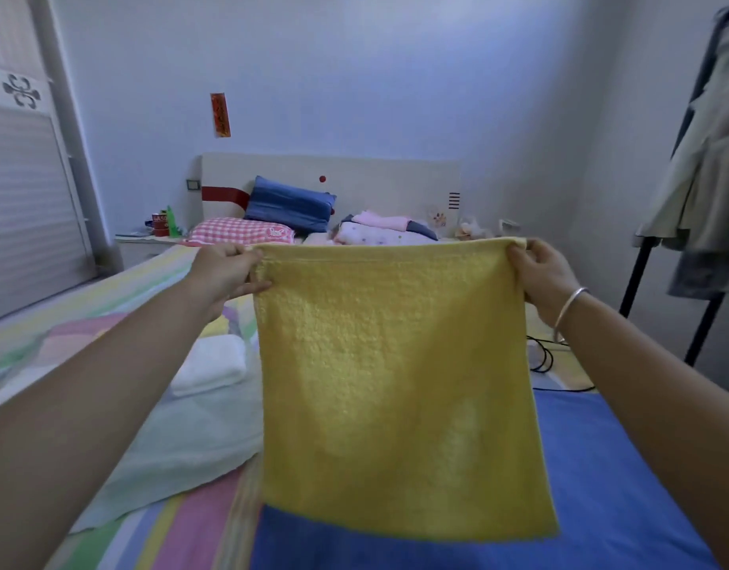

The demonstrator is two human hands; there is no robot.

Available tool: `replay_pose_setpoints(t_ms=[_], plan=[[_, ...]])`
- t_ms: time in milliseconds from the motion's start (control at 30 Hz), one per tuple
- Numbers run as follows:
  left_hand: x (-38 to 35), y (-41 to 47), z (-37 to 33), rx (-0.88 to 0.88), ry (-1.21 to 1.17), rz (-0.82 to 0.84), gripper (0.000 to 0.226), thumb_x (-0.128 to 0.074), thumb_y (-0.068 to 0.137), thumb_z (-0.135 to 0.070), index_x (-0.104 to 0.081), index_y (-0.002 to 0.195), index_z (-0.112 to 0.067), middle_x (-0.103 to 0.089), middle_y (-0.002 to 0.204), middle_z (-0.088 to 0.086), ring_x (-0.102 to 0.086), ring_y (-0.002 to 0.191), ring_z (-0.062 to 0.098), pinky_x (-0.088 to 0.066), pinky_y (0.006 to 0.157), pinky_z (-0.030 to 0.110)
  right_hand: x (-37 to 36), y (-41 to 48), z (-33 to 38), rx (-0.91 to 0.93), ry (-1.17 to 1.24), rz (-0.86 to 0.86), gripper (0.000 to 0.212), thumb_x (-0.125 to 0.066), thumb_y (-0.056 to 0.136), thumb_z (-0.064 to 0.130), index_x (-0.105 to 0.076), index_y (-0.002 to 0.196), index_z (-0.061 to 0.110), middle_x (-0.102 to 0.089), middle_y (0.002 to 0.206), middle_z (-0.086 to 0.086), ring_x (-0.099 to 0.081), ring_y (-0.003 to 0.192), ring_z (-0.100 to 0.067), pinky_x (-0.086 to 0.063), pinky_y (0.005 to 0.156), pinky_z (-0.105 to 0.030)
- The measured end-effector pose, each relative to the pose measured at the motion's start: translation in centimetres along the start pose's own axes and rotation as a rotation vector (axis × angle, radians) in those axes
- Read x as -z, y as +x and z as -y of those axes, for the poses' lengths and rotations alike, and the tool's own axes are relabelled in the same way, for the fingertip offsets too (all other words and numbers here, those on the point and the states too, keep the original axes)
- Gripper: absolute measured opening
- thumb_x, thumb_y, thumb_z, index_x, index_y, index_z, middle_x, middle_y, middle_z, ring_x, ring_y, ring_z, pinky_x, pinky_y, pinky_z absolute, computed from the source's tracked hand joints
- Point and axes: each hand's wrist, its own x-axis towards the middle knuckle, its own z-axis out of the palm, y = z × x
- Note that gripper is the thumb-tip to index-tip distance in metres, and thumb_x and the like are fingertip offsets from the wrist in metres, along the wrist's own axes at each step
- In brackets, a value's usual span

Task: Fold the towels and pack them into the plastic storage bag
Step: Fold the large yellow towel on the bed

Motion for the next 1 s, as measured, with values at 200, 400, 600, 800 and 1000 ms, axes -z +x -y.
replay_pose_setpoints(t_ms=[200,400,600,800,1000], plan=[[-0.7,1.8,-1.5,-0.121,-0.054,-0.022,0.010,-0.057,0.097,-0.013,-0.058,0.088,-0.008,-0.056,0.106,0.014,-0.061,0.100,0.024,-0.059,0.071,0.029,0.8,0.9,0.7,0.005,0.141,0.055,0.033,-0.054,0.095,0.035,-0.058,0.122,0.016,-0.061,0.106,-0.004,-0.061,0.094,-0.023,-0.056,0.078,-0.037],[1.3,-2.3,0.2,-0.269,-0.106,0.081,0.015,-0.052,0.099,-0.012,-0.062,0.088,-0.012,-0.057,0.092,0.007,-0.059,0.089,0.021,-0.058,0.068,0.026,3.5,-5.4,1.0,0.027,0.306,0.150,0.038,-0.064,0.076,0.045,-0.065,0.103,0.019,-0.066,0.098,-0.003,-0.064,0.089,-0.017,-0.055,0.081,-0.033],[4.3,-13.6,10.1,-0.329,0.074,0.252,0.015,-0.054,0.092,0.001,-0.065,0.088,-0.007,-0.066,0.073,-0.009,-0.059,0.074,0.003,-0.047,0.073,0.012,7.4,-17.2,-7.4,-0.157,0.337,0.220,0.074,-0.084,0.046,0.061,-0.069,0.099,0.012,-0.073,0.091,-0.002,-0.068,0.081,-0.012,-0.058,0.070,-0.025],[5.9,-20.3,20.5,-0.197,0.067,0.296,0.018,-0.059,0.089,0.001,-0.068,0.078,-0.010,-0.064,0.064,0.001,-0.058,0.061,0.008,-0.047,0.057,0.016,8.9,-25.5,-14.7,-0.416,0.212,0.292,0.085,-0.088,0.034,0.065,-0.072,0.093,0.007,-0.071,0.094,-0.017,-0.069,0.082,-0.024,-0.060,0.065,-0.034],[2.8,-17.4,22.4,-0.327,0.283,0.055,0.016,-0.051,0.085,-0.044,-0.057,0.091,-0.031,-0.052,0.058,-0.007,-0.047,0.053,0.003,-0.039,0.051,0.022,6.9,-22.5,-15.9,-0.466,0.133,0.158,0.022,-0.054,0.093,0.028,-0.067,0.103,0.014,-0.068,0.093,-0.006,-0.063,0.078,-0.020,-0.053,0.056,-0.030]])
